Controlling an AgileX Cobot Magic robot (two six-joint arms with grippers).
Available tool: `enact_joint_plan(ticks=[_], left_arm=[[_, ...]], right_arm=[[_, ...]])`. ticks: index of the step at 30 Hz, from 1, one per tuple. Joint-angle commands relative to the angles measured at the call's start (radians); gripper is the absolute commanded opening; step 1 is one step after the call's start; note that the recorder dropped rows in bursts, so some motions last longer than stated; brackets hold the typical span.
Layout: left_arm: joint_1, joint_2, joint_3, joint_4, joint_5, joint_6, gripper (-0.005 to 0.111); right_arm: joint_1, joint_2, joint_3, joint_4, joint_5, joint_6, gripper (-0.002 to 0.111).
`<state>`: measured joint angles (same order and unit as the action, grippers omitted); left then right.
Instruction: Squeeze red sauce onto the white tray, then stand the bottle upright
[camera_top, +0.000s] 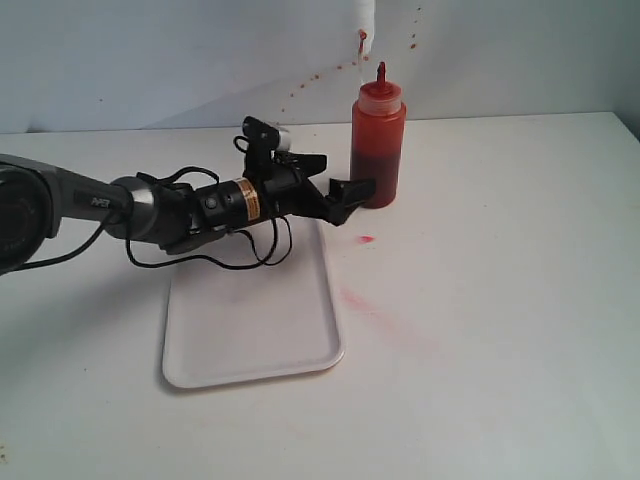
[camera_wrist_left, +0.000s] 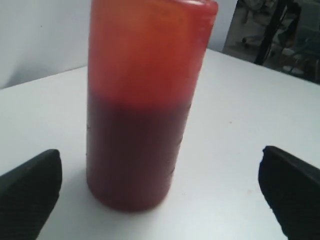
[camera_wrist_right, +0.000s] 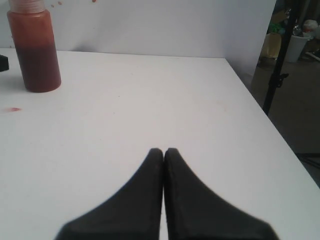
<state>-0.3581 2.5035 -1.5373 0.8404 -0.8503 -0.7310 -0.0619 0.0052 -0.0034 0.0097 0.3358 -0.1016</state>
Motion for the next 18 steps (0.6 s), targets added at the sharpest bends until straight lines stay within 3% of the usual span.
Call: enact_joint_plan(ticks=[1,5,11,18], left_arm=[[-0.047,0.018,-0.005,-0.193,0.072,0.291,0.103],[-0.071,0.067,-0.054,-0.335,0.070,0.341,0.103],[-0.084,0.149,-0.199,-0.308,0.133,0.247,0.103],[-0.107,0.186,-0.278,-0.301,0.172,0.236,0.103]], right_arm=[[0.003,-0.005,0.003,0.002,-0.009,0.002,0.000],[0.003,-0.005,0.003,0.002,-0.009,0.002,0.000],[0.003,-0.005,0.003,0.002,-0.009,0.002,0.000],[0.003,-0.005,0.003,0.002,-0.009,0.002,0.000]])
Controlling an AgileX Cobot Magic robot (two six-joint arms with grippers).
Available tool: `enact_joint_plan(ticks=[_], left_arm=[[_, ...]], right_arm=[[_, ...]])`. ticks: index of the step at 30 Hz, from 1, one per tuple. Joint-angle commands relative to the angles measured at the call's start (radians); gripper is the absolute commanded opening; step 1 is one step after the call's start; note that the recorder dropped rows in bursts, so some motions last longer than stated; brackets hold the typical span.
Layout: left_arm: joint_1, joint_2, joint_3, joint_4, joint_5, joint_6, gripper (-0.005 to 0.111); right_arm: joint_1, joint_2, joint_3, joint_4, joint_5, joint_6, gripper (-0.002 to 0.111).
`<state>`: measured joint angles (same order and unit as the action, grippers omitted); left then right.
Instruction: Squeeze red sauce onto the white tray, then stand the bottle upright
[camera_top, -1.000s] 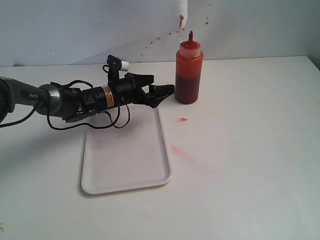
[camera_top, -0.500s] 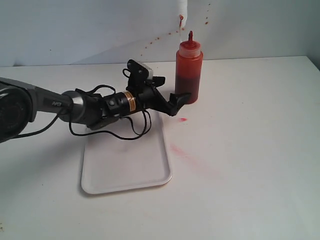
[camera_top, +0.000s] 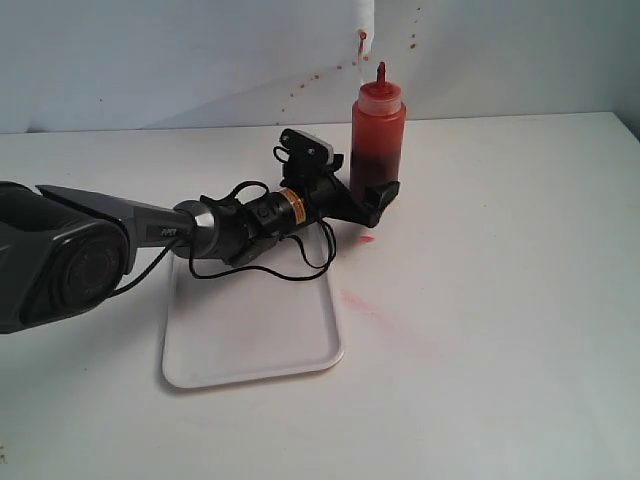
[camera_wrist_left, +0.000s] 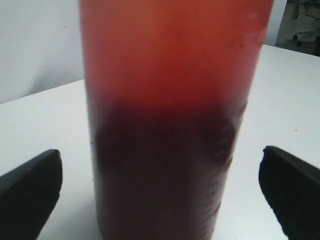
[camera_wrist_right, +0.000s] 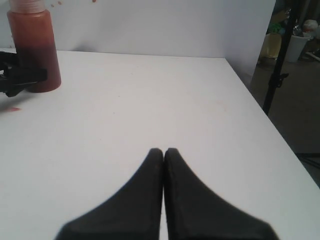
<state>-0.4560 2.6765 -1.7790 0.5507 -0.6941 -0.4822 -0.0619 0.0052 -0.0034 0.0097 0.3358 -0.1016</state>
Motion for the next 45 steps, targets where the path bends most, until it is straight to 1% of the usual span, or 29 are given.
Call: enact_joint_plan(ticks=[1,9,14,16,20,23,29,31,32,34,37,39,40,45], left_arm=[[-0.009,0.015,-0.036,-0.011,0.010,-0.013,0.103],[-0.009,0.015,-0.036,-0.017,0.017,-0.007,0.103],[-0.009,0.015,-0.036,-0.017,0.054,0.072,0.103],[-0.009,0.015,-0.039,-0.009,0.075,0.072,0.103],[-0.009,0.015,-0.039,-0.009,0.078,0.068,0.102],[-0.012,0.009,-0.039,-0.009,0.111,0.068,0.102],[-0.012,0.007,-0.039,-0.011,0.112,0.062,0.101],[-0.012,0.009,-0.039,-0.021,0.112,0.028,0.090],[-0.012,0.009,-0.039,-0.049,0.112,0.018,0.076],[-0.009,0.009,-0.039,-0.138,0.115,0.018,0.055],[0.003,0.009,-0.039,-0.155,0.110,0.020,0.039],[0.008,0.009,-0.039,-0.155,0.110,0.020,0.033],[0.008,0.009,-0.039,-0.153,0.108,0.020,0.032],[0.008,0.009,-0.039,-0.149,0.109,0.020,0.032]], right_arm=[[0.003,-0.005,0.003,0.002,-0.009,0.002,0.000],[0.003,-0.005,0.003,0.002,-0.009,0.002,0.000],[0.003,-0.005,0.003,0.002,-0.009,0.002,0.000],[0.003,-0.005,0.003,0.002,-0.009,0.002,0.000],[0.003,-0.005,0.003,0.002,-0.009,0.002,0.000],[0.003,-0.005,0.003,0.002,-0.009,0.002,0.000],[0.003,-0.005,0.003,0.002,-0.009,0.002,0.000],[0.003,-0.005,0.003,0.002,-0.009,0.002,0.000],[0.003,-0.005,0.003,0.002,-0.009,0.005,0.000],[0.003,-0.005,0.003,0.002,-0.009,0.005,0.000],[0.003,-0.005,0.003,0.002,-0.009,0.005,0.000],[0.003,-0.005,0.003,0.002,-0.009,0.005,0.000],[0.003,-0.005,0.003,0.002,-0.009,0.005,0.000],[0.003,-0.005,0.003,0.002,-0.009,0.002,0.000]])
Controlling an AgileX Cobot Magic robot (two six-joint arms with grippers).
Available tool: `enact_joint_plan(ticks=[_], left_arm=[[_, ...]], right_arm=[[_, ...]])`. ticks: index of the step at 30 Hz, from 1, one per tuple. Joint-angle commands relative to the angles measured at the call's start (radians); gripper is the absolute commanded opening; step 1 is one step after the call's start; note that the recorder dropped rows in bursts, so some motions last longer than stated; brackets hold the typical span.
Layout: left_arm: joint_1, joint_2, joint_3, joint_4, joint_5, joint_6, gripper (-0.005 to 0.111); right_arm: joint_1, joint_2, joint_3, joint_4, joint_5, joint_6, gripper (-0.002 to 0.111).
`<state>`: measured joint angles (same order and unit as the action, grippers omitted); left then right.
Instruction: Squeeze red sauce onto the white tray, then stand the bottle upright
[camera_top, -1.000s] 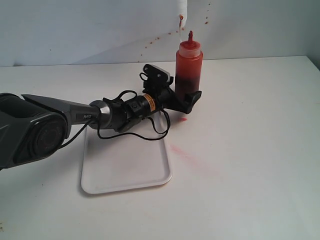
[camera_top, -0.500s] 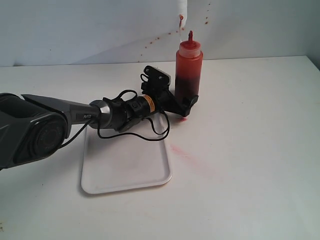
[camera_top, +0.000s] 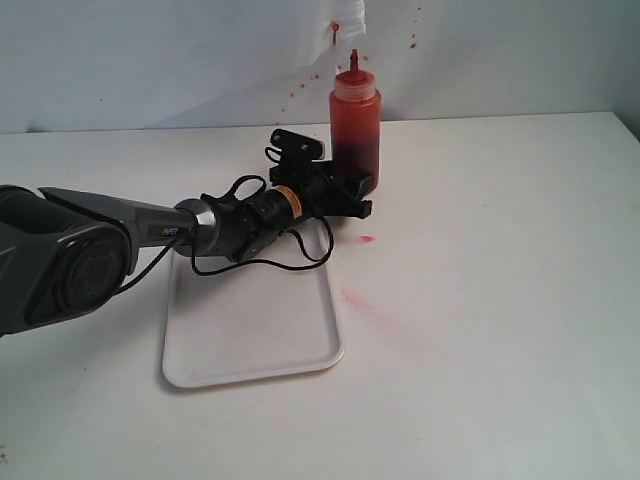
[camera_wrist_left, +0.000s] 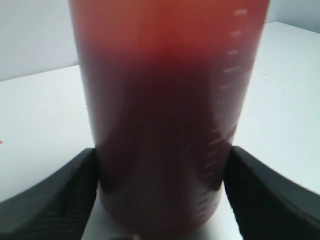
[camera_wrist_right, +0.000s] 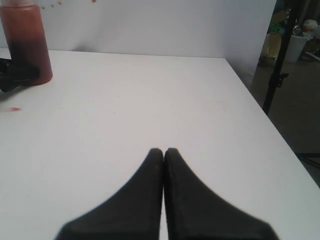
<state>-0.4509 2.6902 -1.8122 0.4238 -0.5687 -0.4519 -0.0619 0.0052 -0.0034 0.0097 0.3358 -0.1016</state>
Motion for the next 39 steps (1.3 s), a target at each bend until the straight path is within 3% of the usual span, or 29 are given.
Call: enact_joint_plan(ticks=[1,12,39], left_arm=[[0.003,-0.004,-0.005,-0.022,-0.016,-0.011,0.032],[0.021,-0.016,-0.005,0.115,-0.009,-0.019,0.032],[0.021,-0.016,-0.005,0.118,-0.011,-0.019,0.032]], right_arm=[[0.003,-0.005,0.003,0.002,-0.009,0.002,0.000],[0.003,-0.005,0.003,0.002,-0.009,0.002,0.000],[0.003,-0.005,0.003,0.002,-0.009,0.002,0.000]])
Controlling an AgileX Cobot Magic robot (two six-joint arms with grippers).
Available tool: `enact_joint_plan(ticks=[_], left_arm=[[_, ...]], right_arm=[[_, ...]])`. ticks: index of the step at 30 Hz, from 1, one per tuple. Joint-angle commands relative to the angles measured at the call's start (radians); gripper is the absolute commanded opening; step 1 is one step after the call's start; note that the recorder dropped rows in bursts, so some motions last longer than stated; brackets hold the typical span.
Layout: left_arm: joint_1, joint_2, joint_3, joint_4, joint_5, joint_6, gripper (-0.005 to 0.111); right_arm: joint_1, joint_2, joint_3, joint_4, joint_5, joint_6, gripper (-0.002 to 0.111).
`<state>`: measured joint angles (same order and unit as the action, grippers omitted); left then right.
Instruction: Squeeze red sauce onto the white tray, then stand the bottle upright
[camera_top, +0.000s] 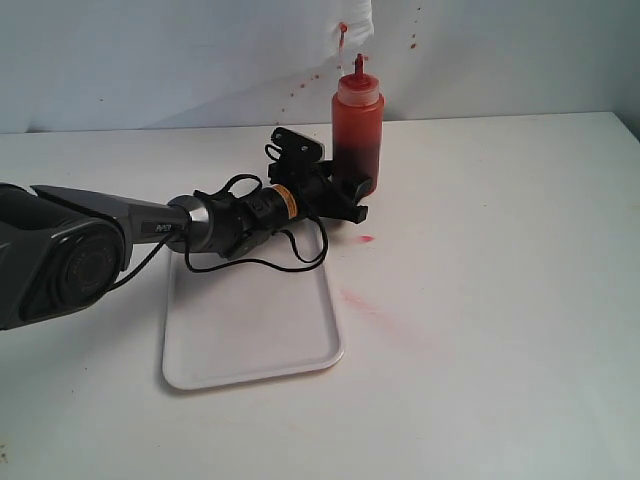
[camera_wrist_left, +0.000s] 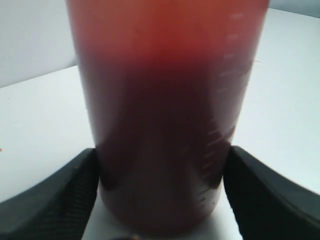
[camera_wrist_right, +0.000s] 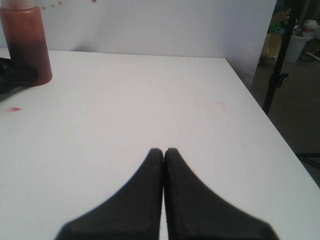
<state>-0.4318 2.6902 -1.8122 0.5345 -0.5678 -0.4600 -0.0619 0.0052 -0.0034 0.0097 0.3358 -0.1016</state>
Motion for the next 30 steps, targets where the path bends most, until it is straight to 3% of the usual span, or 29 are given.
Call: enact_joint_plan(ticks=[1,17,25,30], left_arm=[[0.002,-0.016,-0.005,0.007,-0.012,-0.010,0.032],[0.013,-0.016,-0.005,0.007,-0.017,0.071,0.032],[0.048,-0.016,-0.005,0.168,-0.064,-0.019,0.032],[0.048,-0.016,-0.005,0.193,-0.085,-0.036,0.032]], right_arm=[[0.003,-0.005,0.003,0.002,-0.009,0.002,0.000],[0.003,-0.005,0.003,0.002,-0.009,0.004,0.000],[0.003,-0.005,0.003,0.002,-0.009,0.002,0.000],[0.003,-0.005,0.003,0.002,-0.009,0.002,0.000]])
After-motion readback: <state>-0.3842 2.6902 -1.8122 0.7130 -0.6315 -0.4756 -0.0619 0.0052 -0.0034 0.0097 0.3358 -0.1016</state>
